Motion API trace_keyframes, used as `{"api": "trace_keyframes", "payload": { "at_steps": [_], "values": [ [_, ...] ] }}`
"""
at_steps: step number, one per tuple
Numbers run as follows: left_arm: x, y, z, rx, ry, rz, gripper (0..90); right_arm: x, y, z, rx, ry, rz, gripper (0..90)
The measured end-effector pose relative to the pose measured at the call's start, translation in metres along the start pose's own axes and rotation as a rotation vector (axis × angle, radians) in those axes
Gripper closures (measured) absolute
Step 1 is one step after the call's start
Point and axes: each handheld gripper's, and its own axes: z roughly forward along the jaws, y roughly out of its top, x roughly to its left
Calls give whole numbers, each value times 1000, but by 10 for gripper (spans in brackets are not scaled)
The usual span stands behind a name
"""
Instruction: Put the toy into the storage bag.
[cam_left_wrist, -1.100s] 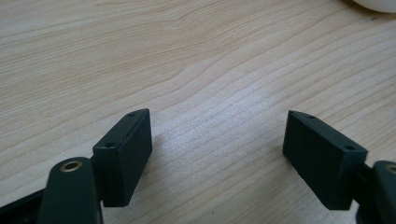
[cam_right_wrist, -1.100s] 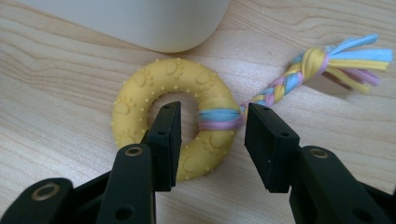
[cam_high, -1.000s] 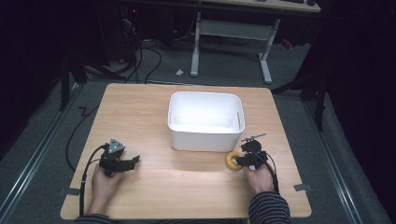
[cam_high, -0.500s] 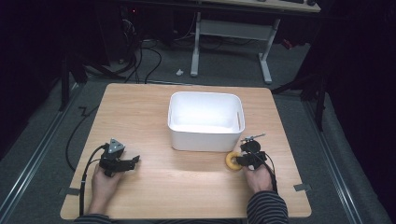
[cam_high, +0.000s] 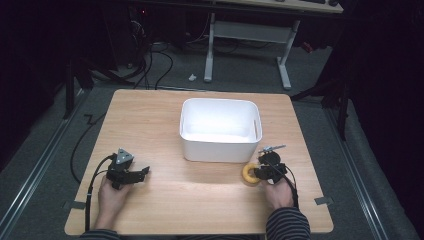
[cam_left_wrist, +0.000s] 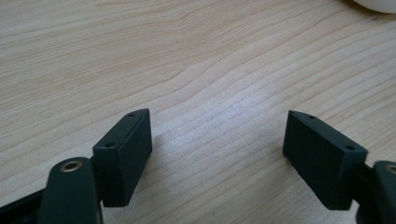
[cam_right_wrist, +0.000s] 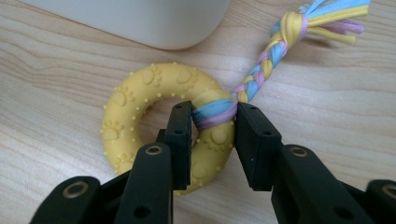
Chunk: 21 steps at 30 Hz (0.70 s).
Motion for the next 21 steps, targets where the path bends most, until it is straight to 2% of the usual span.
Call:
{"api": "trace_keyframes", "payload": {
  "at_steps": [6,12,15,21],
  "values": [
    [0,0,0,0,0,0,242,-8,-6,-9,-9,4,22,679],
    [0,0,0,0,0,0,242,-14,-10,-16,-19,-4,13,679],
    [0,0,0,0,0,0,242,-19,-13,-20,-22,-4,28,679],
    [0,0,0,0,-1,0,241,-24,-12,-27,-28,-8,34,679]
  ]
}}
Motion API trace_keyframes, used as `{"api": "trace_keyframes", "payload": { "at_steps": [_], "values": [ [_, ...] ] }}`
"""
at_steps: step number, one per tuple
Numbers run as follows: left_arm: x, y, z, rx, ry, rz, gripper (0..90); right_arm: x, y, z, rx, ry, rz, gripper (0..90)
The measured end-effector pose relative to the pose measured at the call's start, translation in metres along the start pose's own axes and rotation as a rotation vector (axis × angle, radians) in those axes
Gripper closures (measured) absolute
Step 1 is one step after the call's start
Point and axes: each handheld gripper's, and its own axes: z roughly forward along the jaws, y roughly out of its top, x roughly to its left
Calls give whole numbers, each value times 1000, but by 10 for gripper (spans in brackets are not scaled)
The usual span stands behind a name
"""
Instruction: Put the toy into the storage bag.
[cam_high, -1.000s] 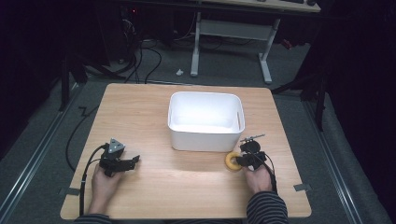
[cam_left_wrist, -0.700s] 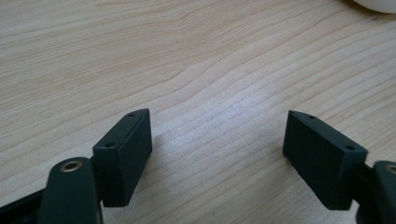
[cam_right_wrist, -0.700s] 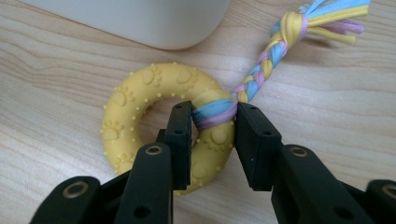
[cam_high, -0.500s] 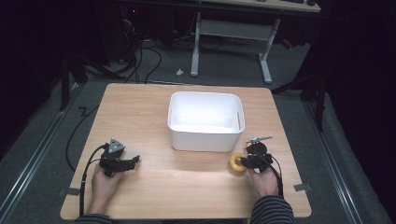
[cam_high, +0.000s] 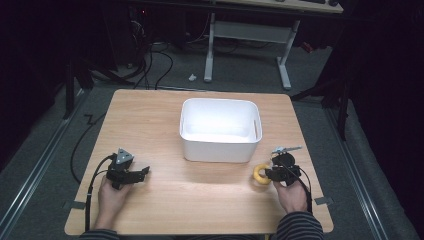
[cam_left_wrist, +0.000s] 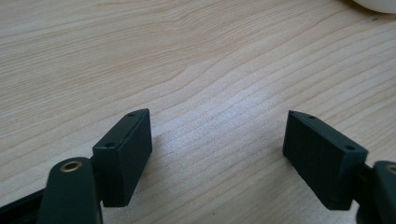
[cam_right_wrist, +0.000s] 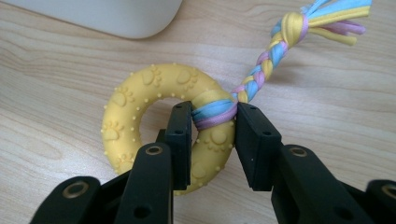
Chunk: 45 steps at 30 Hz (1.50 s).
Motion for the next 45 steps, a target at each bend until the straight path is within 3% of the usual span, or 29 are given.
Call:
{"api": "trace_keyframes", "payload": {
  "at_steps": [10,16,22,27,45],
  "values": [
    [0,0,0,0,1,-1,241,-5,4,-18,-35,-10,13,707],
    [0,0,0,0,1,0,240,-6,4,-15,-14,-11,-2,714],
    [0,0,0,0,1,-1,240,-8,1,-18,-31,-5,-7,716],
    [0,0,0,0,2,-1,240,-12,5,-32,-69,-1,-5,716],
    [0,0,0,0,2,-2,240,-17,19,-63,-124,-5,-17,716]
  ]
}}
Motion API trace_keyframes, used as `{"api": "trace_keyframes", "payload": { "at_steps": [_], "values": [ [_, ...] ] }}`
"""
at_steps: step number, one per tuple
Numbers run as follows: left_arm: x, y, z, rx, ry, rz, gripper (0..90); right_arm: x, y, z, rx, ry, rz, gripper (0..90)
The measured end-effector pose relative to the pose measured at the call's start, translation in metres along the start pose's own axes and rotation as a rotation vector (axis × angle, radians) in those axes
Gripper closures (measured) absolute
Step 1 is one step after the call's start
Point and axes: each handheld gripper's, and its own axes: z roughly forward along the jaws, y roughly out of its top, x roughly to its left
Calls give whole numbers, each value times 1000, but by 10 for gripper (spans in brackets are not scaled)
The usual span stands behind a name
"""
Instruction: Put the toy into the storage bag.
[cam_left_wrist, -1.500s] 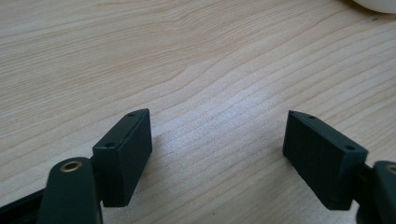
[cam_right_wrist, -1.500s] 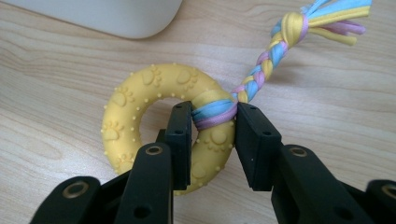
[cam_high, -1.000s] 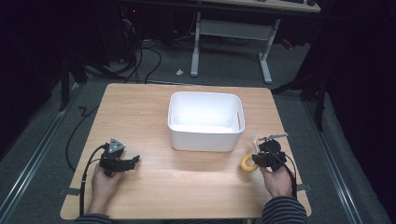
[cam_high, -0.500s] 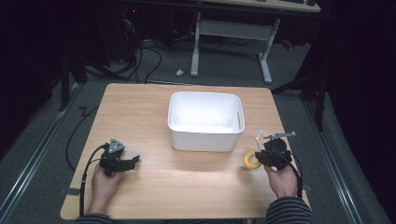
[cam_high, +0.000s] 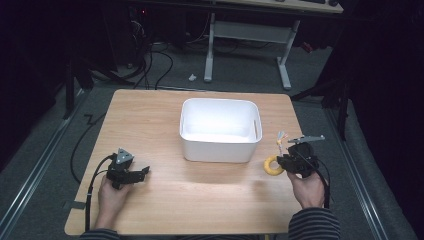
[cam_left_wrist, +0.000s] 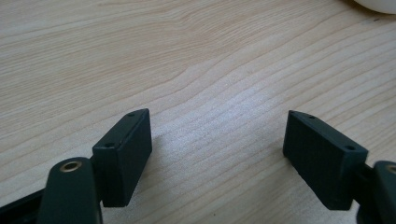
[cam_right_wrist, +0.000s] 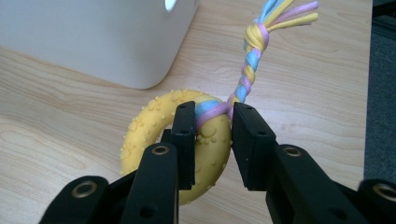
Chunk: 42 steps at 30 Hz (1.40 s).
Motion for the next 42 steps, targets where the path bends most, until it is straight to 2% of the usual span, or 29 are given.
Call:
{"api": "trace_keyframes", "payload": {
  "at_steps": [11,16,23,29,35,42],
  "values": [
    [0,0,0,0,0,0,240,-4,11,-12,-28,-2,1,717],
    [0,0,0,0,-1,0,239,-3,18,-22,-63,24,15,716],
    [0,0,0,0,0,0,238,0,27,-26,-57,27,-11,716],
    [0,0,0,0,1,0,238,-1,32,-30,-78,37,-15,717],
    [1,1,1,0,1,2,238,-6,35,-41,-80,37,3,717],
    [0,1,1,0,1,3,239,0,42,-47,-115,54,-9,717]
  ]
}}
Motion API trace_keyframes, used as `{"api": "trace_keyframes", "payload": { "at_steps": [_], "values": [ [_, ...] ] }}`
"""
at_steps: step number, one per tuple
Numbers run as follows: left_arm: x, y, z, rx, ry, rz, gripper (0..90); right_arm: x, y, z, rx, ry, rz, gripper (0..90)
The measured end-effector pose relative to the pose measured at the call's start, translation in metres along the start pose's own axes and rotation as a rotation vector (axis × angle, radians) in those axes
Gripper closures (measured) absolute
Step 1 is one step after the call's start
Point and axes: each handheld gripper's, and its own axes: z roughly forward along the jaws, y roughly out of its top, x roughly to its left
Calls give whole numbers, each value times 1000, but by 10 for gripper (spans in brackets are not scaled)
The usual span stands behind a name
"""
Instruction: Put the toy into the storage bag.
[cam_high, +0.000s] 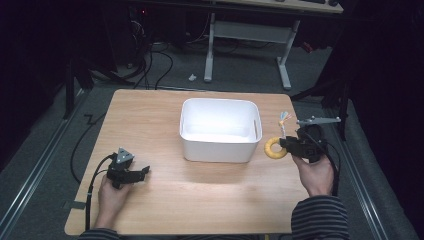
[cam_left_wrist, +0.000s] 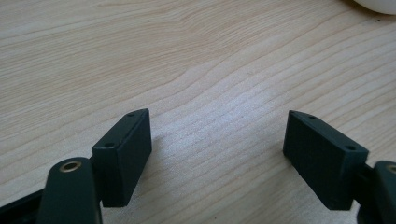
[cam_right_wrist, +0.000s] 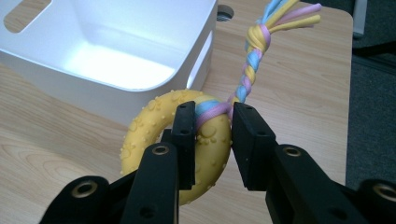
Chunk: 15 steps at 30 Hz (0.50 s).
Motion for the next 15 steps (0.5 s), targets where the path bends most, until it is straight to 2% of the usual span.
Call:
{"api": "trace_keyframes", "payload": {
  "at_steps": [7,15],
  "values": [
    [0,0,0,0,1,0,238,4,8,3,-2,11,-19,718],
    [0,0,0,0,2,-1,239,9,17,-2,-42,33,-22,717]
  ]
}}
